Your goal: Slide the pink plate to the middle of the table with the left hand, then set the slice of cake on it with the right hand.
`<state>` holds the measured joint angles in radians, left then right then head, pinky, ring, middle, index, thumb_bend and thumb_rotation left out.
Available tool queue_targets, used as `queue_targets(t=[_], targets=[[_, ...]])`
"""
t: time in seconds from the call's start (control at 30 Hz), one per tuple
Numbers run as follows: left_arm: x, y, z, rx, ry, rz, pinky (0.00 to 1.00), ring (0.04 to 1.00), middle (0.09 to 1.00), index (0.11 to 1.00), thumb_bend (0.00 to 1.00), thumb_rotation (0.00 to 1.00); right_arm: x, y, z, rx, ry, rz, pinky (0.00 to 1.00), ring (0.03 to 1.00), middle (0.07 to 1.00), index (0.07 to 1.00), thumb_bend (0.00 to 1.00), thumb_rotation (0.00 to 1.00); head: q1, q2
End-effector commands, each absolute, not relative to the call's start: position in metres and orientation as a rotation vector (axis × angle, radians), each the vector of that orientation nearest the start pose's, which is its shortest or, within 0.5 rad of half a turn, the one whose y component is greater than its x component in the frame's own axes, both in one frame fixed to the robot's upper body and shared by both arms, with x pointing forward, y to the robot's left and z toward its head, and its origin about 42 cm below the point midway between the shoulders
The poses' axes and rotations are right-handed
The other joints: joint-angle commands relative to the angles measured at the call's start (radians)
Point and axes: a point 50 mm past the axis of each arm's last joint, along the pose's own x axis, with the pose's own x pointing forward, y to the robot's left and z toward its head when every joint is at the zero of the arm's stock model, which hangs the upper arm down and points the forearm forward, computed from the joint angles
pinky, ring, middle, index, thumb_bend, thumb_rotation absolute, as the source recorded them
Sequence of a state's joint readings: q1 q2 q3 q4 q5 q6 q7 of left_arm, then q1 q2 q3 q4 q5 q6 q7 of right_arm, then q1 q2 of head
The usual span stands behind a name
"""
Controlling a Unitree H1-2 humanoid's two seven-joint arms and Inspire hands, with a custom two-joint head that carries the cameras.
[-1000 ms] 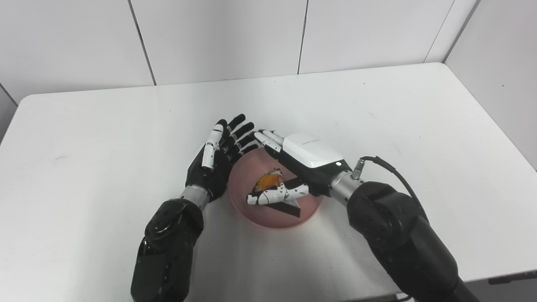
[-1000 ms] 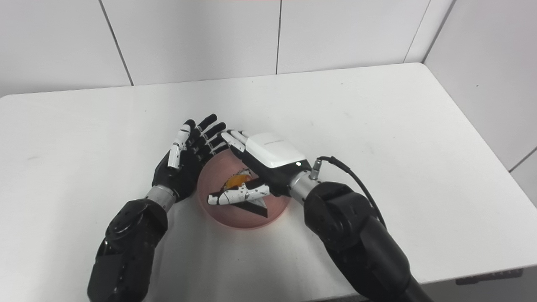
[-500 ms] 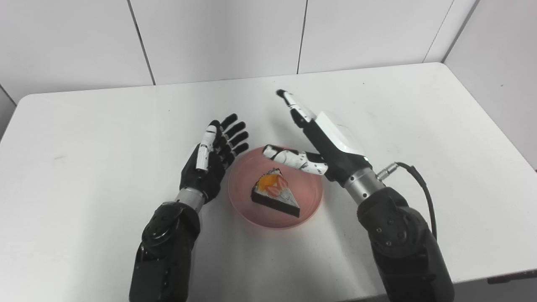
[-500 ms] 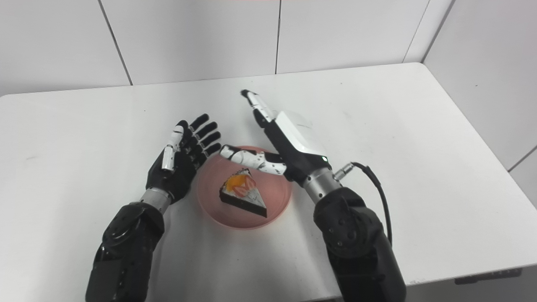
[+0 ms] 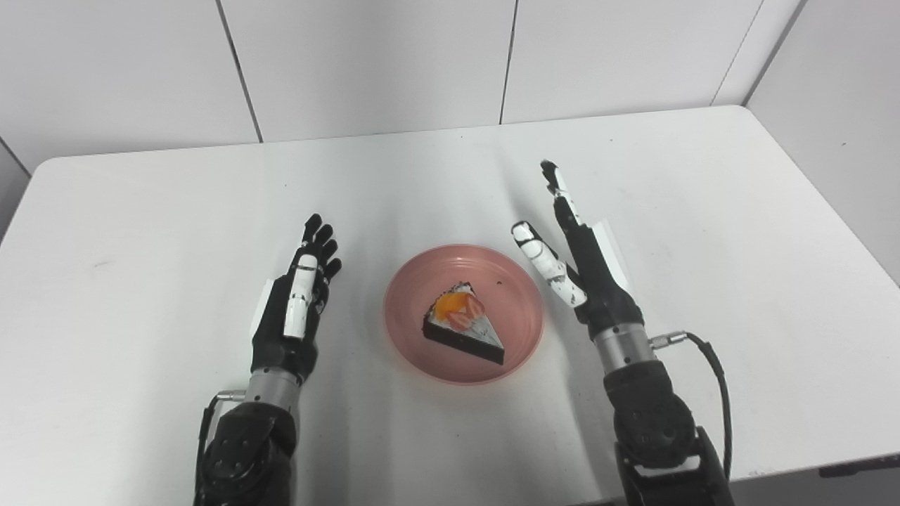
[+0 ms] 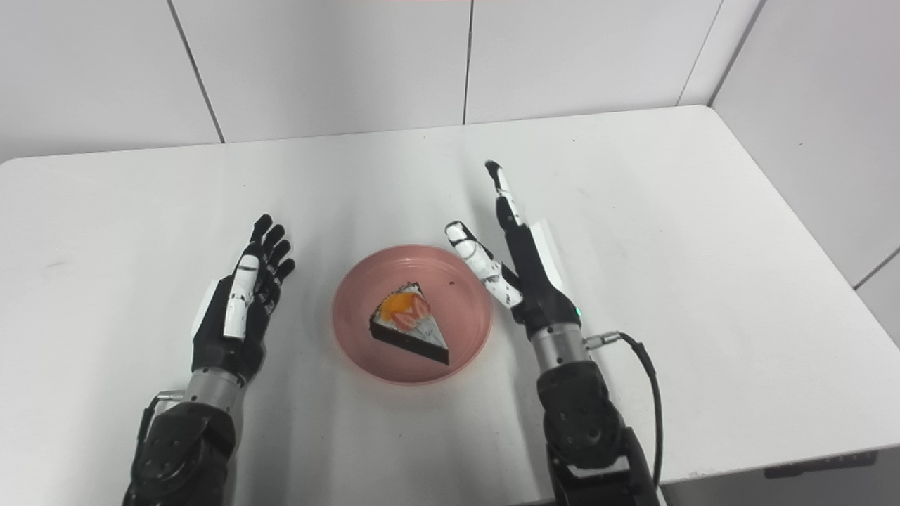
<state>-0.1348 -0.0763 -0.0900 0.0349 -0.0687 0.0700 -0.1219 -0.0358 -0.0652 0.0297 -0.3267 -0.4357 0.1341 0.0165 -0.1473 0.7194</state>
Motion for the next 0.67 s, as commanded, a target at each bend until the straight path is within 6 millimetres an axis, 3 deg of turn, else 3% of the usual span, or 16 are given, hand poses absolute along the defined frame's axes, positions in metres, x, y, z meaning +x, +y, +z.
queue_targets(t=[0.0, 0.17, 0.27, 0.63], targets=[[0.317, 0.145, 0.120, -0.105, -0.052, -0.244, 0.99, 1.000, 1.000, 1.000, 0.42, 1.00, 0.282, -0.217, 0.194, -0.466, -0.320, -0.078, 0.96, 0.988, 0.996, 0.997, 0.28, 1.00, 0.000, -0.003], [0.304, 0.145, 0.111, -0.100, -0.039, -0.249, 1.00, 1.000, 1.000, 0.992, 0.43, 1.00, 0.273, -0.218, 0.169, -0.419, -0.296, -0.106, 0.95, 0.979, 0.993, 0.995, 0.25, 1.00, 0.002, -0.016], [0.297, 0.143, 0.108, -0.111, -0.027, -0.252, 1.00, 1.000, 0.999, 0.984, 0.42, 1.00, 0.270, -0.219, 0.155, -0.338, -0.264, -0.108, 0.99, 0.996, 1.000, 1.000, 0.30, 1.00, 0.001, -0.019], [0.294, 0.140, 0.099, -0.098, -0.004, -0.291, 1.00, 0.996, 0.997, 0.988, 0.43, 1.00, 0.279, -0.224, 0.135, -0.117, -0.164, -0.063, 1.00, 1.000, 1.000, 1.000, 0.23, 1.00, 0.007, -0.022]])
